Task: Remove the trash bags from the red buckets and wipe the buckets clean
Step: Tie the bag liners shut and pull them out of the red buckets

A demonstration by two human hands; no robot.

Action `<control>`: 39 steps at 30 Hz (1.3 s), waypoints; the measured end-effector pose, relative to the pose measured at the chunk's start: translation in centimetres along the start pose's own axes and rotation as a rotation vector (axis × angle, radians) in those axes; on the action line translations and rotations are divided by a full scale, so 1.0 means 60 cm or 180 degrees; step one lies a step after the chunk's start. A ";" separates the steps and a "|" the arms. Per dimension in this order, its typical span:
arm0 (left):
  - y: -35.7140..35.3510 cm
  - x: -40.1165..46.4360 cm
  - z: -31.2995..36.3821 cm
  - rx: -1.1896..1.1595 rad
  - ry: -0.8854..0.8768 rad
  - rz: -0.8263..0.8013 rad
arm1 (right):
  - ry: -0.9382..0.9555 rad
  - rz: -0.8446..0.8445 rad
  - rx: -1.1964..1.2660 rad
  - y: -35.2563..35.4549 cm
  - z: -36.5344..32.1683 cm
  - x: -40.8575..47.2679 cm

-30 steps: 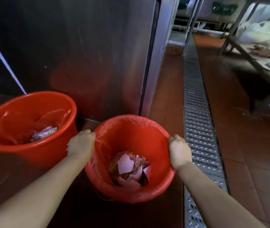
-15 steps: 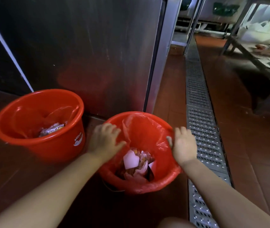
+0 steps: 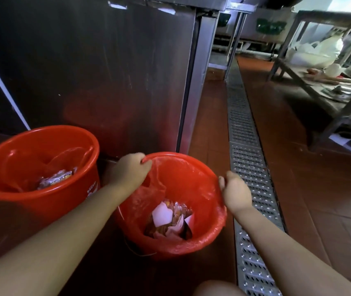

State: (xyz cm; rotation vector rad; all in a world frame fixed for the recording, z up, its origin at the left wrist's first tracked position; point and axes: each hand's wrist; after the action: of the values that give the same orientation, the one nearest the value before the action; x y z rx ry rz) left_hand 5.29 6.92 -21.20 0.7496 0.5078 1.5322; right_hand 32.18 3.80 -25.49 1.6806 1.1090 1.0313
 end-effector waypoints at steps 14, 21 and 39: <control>0.053 0.021 0.057 0.0172 -0.0870 -0.0420 | 0.1172 -0.0817 0.2048 0.099 -0.132 0.066; 0.079 0.035 0.065 -0.0308 -0.0668 -0.0159 | 0.1425 -0.0283 -0.1699 0.129 -0.086 0.087; 0.026 0.025 0.091 -0.2216 -0.0219 -0.0596 | 0.1040 -0.0893 0.2227 -0.023 -0.194 0.024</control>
State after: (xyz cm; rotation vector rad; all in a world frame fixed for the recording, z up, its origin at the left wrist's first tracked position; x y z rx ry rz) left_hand 8.11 7.59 -16.09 0.2036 -0.0255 1.3723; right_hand 21.40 7.91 -23.07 1.8272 2.0318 0.7941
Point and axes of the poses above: each hand's wrist, its own x-axis towards the middle knuckle, its own y-axis out of the back of the hand, z = x × y, and after that the axes turned 7 degrees about -x, right-handed
